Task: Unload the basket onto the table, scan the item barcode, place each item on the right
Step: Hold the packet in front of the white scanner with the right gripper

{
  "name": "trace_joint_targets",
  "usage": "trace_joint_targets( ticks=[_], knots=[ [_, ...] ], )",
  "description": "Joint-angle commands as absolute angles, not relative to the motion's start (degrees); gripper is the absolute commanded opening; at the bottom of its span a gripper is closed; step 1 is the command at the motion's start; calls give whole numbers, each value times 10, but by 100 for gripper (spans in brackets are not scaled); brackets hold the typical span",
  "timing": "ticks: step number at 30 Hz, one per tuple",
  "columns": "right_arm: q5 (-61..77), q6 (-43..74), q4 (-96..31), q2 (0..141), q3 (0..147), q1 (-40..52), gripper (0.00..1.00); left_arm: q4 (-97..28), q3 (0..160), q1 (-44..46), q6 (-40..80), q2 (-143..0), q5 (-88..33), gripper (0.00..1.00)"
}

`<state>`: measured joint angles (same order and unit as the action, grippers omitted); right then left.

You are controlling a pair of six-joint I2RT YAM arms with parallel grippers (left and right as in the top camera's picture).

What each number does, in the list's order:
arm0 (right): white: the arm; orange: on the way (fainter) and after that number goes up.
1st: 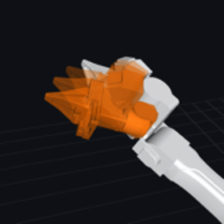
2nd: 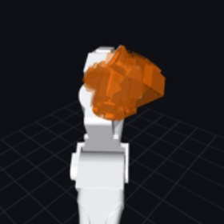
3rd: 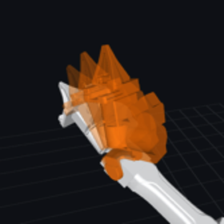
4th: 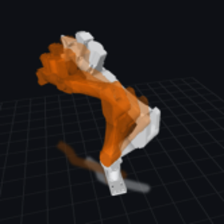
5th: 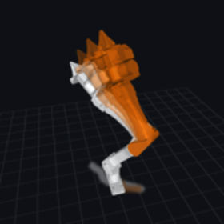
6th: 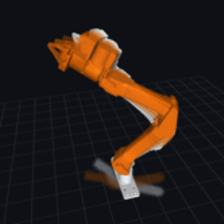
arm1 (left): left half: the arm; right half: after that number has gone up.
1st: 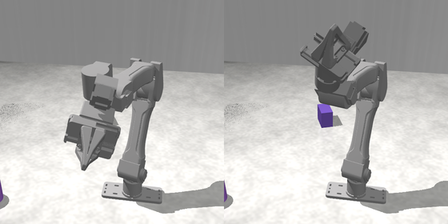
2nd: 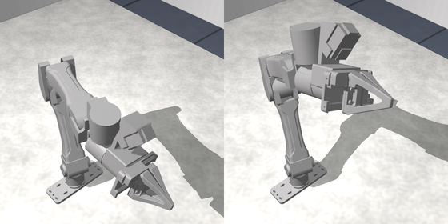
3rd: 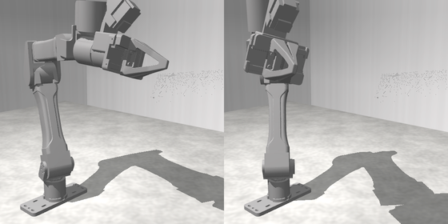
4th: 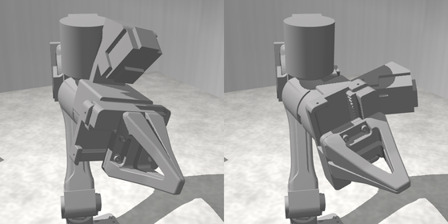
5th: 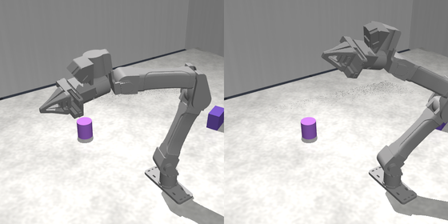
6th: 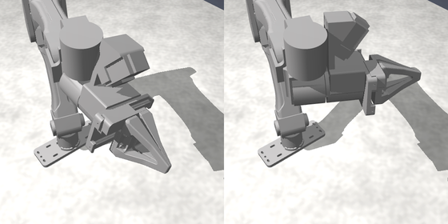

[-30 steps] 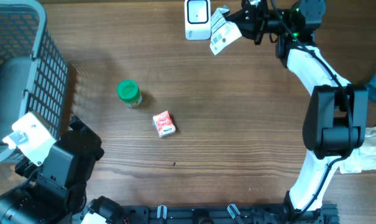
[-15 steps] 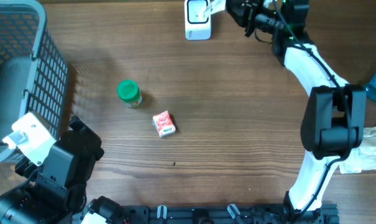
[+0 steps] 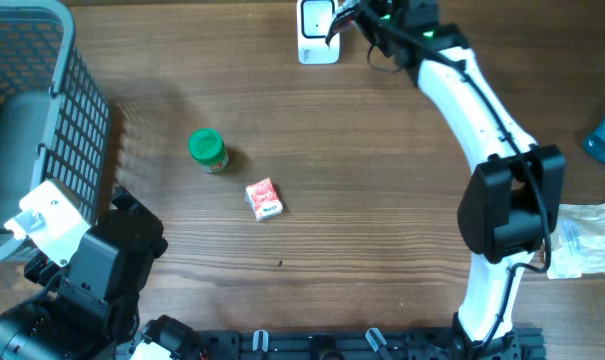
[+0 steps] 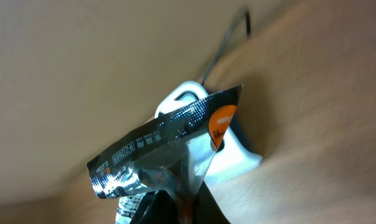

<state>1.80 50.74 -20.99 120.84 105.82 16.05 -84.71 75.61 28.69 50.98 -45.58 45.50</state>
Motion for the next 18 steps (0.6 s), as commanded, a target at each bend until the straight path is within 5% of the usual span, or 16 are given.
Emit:
trace_joint_targets(
  ticks=[1,8,18],
  knots=[
    [-202,257,-172,1197,1080,194,6,-847,760,282,519,-458,456,100],
    [-175,-142,-38,1205,1079,207,5,-847,760,282,519,-458,456,100],
    [-147,-313,111,1297,1079,259,5,-847,760,282,519,-458,456,100]
  ],
)
